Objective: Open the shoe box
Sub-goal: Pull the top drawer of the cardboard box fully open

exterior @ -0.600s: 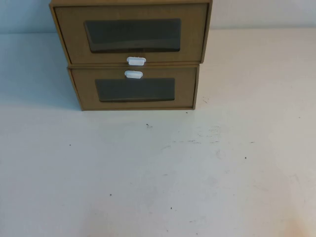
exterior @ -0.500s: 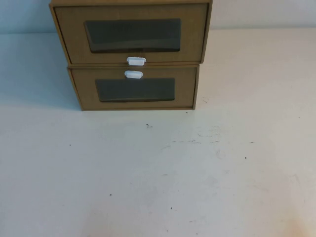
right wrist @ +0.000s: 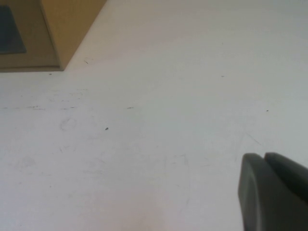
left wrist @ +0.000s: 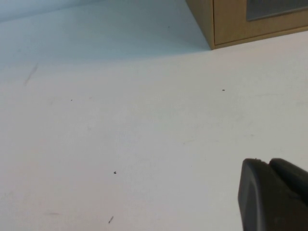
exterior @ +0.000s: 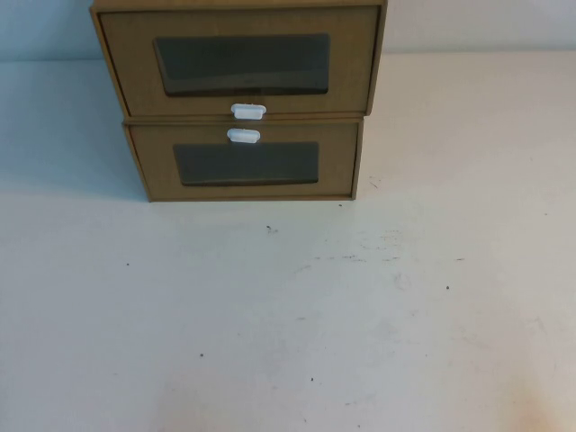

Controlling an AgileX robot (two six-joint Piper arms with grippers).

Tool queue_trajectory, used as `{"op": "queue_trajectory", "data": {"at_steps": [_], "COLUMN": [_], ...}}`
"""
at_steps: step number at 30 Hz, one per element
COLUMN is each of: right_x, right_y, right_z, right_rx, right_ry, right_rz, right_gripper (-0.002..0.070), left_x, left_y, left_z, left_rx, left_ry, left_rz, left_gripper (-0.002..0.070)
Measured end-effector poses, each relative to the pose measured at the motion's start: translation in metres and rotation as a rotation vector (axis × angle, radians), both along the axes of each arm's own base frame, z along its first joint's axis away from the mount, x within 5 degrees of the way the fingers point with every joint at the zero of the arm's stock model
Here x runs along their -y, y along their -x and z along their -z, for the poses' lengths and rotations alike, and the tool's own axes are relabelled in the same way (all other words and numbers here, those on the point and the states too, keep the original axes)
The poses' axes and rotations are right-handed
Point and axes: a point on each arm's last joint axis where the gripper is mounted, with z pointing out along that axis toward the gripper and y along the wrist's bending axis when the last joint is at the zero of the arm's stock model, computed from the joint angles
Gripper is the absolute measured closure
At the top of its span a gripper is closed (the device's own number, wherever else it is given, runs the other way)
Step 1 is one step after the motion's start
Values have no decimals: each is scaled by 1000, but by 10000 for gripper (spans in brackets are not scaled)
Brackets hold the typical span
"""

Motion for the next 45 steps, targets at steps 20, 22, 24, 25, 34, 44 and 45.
{"op": "queue_trajectory", "data": {"at_steps": [20,22,24,25,34,44,45], "right_x": [2,3,4,4,8,7,6], "right_y": [-3,-2,0,2,17,40,44], "right_z": [-31,-39,-50,-55,-81,-112,-120], "right_rx": [338,433,549,609,944,1237,1268], "right_ry": [-41,-52,-67,-76,-115,-273,-269], "right_rz": [24,31,40,45,70,-25,-35], "right_gripper": [689,689,690,689,689,690,689], "left_x": [6,7,9,10,13,10,8], "left_y": [-3,-3,-1,0,9,39,43], "left_z": [-26,-34,-43,-47,-69,-104,-110], "left_rx": [286,369,476,522,774,1188,1227], "left_ry": [43,55,72,79,116,516,544], "left_rz": [58,74,96,105,157,310,320], "left_gripper": [679,679,679,679,679,679,679]}}
